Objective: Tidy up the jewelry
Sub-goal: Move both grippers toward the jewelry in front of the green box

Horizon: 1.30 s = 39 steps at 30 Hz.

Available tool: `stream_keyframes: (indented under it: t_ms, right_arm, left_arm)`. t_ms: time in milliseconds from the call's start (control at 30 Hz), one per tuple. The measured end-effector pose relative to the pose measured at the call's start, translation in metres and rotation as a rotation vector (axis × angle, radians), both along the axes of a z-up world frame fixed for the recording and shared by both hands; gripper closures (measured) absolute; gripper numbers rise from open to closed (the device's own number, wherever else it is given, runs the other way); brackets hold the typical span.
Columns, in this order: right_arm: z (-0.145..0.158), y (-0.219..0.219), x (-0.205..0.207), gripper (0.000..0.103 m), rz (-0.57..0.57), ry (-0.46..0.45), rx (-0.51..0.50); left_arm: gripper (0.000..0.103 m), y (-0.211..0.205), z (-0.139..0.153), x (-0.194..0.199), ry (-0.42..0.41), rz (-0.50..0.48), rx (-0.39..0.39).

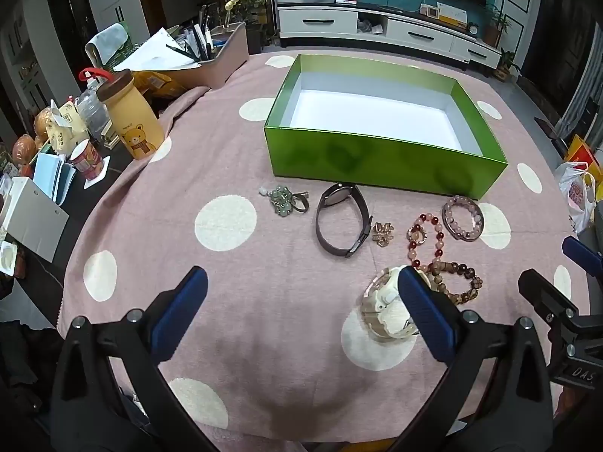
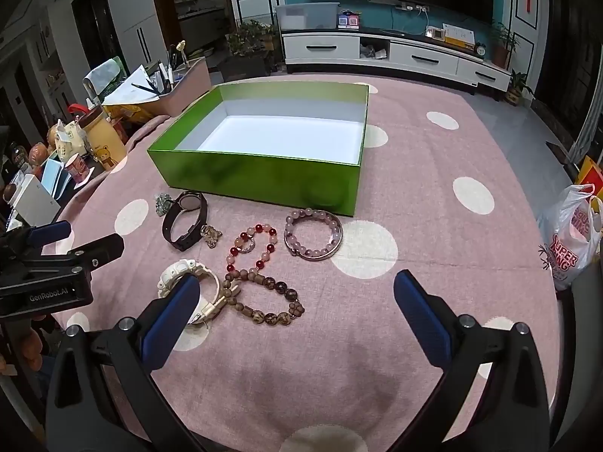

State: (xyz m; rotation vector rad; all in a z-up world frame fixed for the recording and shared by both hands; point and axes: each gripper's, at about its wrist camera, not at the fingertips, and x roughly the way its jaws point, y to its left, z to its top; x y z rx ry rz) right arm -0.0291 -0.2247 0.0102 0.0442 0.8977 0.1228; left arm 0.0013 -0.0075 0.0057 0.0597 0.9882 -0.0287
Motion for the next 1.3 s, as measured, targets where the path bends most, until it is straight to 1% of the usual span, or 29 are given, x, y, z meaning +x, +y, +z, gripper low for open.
stream_keyframes:
  t_ms: [1300]
  right_arm:
    - [0.0033, -0.0041, -0.0054, 0.001, -0.007, -0.011, 0.019]
  left_arm:
    - [0.002, -0.0065, 0.003, -0.0044, -0.017, -0.026, -0.02]
